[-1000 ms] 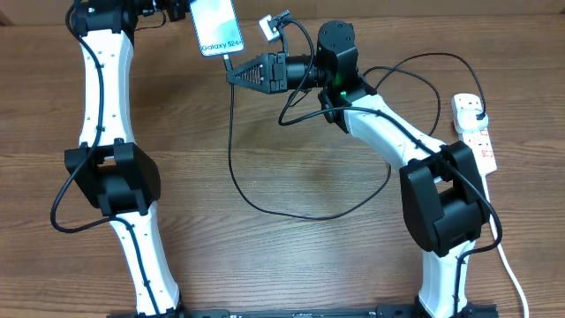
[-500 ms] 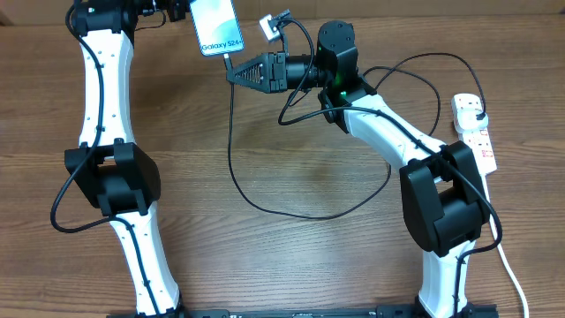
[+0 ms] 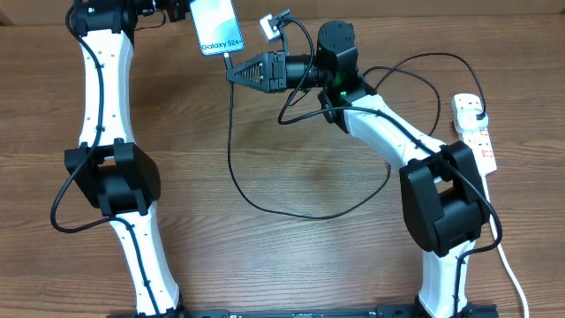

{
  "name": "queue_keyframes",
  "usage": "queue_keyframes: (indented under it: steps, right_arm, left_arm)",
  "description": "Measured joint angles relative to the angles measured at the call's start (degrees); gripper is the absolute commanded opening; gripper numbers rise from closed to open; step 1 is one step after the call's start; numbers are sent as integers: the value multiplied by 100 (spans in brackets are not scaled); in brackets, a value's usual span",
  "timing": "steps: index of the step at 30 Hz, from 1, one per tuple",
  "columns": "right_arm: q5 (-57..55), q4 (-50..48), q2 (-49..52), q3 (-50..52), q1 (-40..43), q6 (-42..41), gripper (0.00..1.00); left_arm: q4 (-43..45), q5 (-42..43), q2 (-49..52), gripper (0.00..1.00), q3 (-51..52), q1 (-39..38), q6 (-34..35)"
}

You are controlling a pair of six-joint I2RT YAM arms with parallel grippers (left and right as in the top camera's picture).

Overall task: Plug charger to phone and switch on socket
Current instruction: 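Push the plug into the smartphone's bottom charging port with the right gripper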

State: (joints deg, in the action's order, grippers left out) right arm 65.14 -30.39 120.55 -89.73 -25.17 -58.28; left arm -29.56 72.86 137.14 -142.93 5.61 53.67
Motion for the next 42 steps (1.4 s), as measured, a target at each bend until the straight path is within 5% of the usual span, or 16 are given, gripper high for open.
queue_keyframes:
  steps: [42]
  right_arm:
    - [111, 4, 0, 0, 0, -22, 4]
  left_arm:
    - [17, 199, 0, 4, 0, -114, -243]
